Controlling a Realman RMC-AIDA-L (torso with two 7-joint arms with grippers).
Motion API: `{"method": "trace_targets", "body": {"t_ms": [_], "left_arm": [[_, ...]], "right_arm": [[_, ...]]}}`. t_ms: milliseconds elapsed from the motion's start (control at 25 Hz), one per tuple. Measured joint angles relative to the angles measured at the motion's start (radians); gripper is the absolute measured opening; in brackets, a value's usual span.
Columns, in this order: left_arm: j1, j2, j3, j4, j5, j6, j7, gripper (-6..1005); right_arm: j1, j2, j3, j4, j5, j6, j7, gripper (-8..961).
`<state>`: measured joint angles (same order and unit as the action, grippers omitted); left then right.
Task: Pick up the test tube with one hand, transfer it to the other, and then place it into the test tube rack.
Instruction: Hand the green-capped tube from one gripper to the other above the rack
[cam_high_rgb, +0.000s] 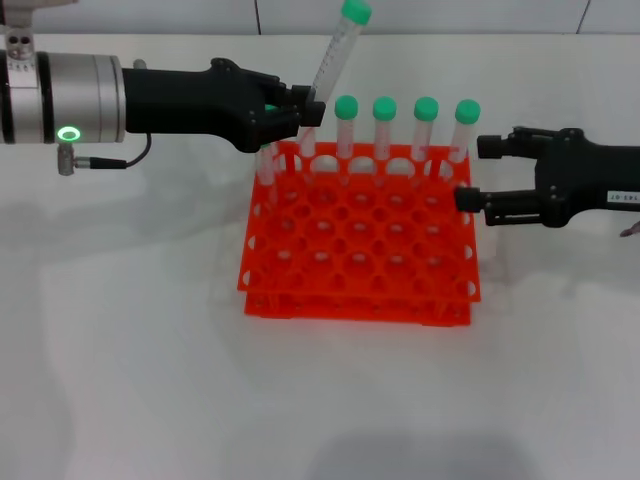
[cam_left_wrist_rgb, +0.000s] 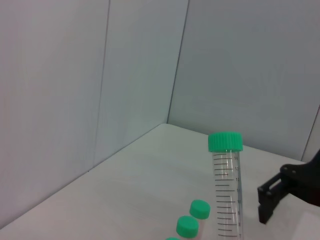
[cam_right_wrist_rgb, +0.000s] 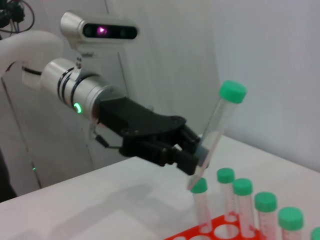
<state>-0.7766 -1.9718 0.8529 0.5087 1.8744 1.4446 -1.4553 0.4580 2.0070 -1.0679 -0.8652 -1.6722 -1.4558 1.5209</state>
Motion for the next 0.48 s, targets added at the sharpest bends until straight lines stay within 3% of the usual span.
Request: {"method": "trace_targets", "body": {"t_ms": [480], "left_arm": [[0.002, -0.010, -0.007, 0.005, -0.009, 0.034, 0.029, 242]], "right_arm": [[0.002, 0.002, 0.055, 0.002, 0.071, -0.009, -0.009, 807]]}}
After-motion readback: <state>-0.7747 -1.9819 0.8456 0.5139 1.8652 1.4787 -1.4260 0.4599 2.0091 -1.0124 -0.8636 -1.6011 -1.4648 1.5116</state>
